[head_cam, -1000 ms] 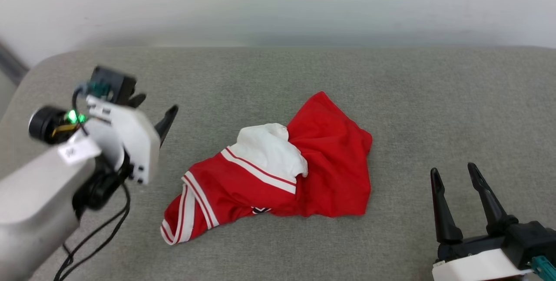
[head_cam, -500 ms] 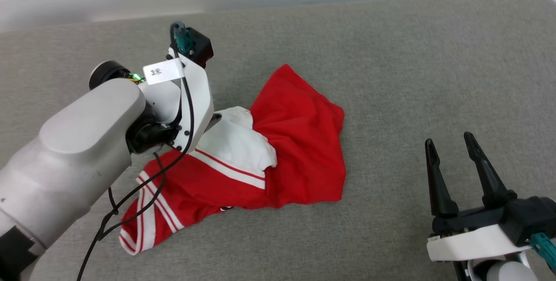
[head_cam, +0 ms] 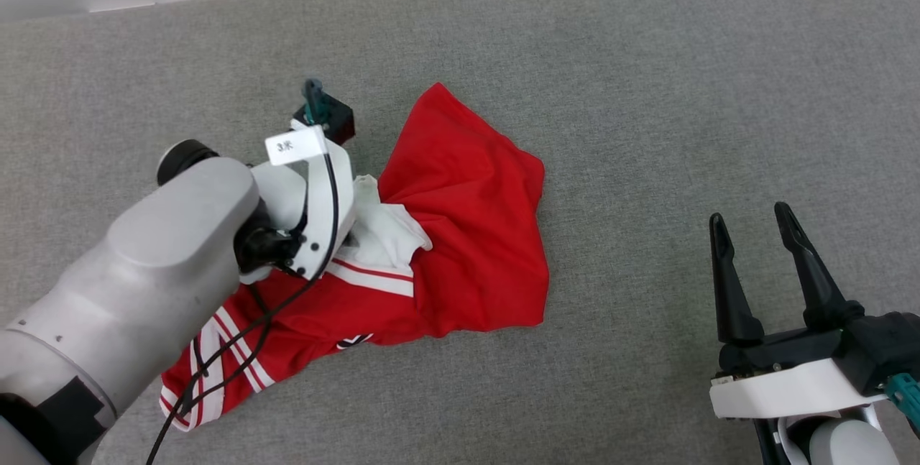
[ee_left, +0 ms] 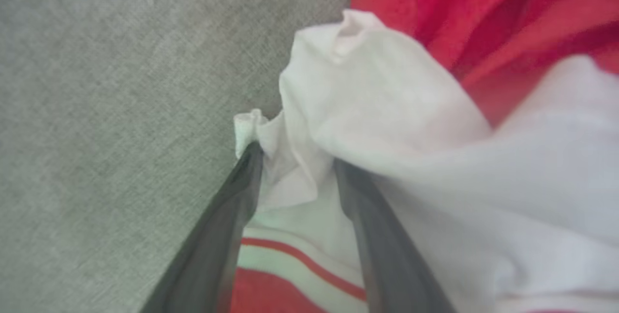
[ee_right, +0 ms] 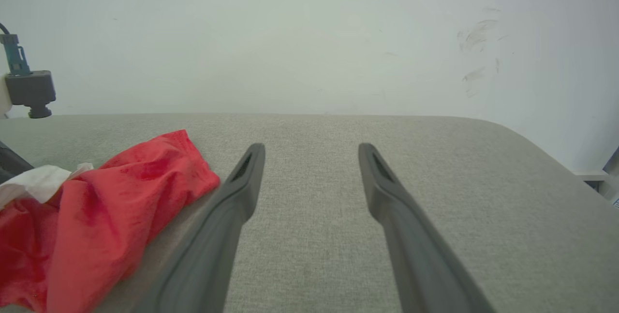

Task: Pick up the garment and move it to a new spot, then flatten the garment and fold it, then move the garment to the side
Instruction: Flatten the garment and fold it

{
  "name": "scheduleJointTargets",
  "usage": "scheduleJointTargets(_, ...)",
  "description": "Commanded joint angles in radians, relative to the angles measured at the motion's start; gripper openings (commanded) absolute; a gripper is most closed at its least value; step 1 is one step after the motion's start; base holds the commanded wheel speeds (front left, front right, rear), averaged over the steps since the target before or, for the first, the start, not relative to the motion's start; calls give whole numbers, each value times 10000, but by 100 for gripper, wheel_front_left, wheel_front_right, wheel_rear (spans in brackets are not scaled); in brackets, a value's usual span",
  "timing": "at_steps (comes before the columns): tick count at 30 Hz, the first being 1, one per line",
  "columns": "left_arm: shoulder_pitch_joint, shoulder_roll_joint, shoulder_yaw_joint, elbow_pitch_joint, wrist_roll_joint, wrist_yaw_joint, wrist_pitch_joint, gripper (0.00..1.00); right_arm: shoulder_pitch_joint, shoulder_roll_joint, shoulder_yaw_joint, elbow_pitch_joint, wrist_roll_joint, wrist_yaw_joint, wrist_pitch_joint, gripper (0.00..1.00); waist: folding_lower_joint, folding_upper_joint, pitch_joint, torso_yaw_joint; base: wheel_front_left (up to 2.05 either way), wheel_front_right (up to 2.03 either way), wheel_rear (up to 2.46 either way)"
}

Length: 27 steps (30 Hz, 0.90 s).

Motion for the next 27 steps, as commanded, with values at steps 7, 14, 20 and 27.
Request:
scheduleJointTargets(7,-366,97,-176,-435,360,-9,-1570,0,64,23,-57,28,-122,-7,-20,100,-1,-1,-430,357,0,0,0)
scheduleJointTargets(14,-1556,-124,-13,-1430,626,-10,-3808,0,392,25,-86,19,-173,-5,-20,100,-1,-1,-935,548,0,0,0)
scheduleJointTargets(20,-1514,-1071,-152,-2279,1300,-11,-4785,0,477,25,-200,-30,-178,-7,-20,100,-1,-1,-1141,527,0,0,0)
scheduleJointTargets(27,329,-2180,-237,-2846,2374,-12,-4450,0,600,25,-268,-100,-154,-7,-20,100,-1,-1,-1197,358,0,0,0)
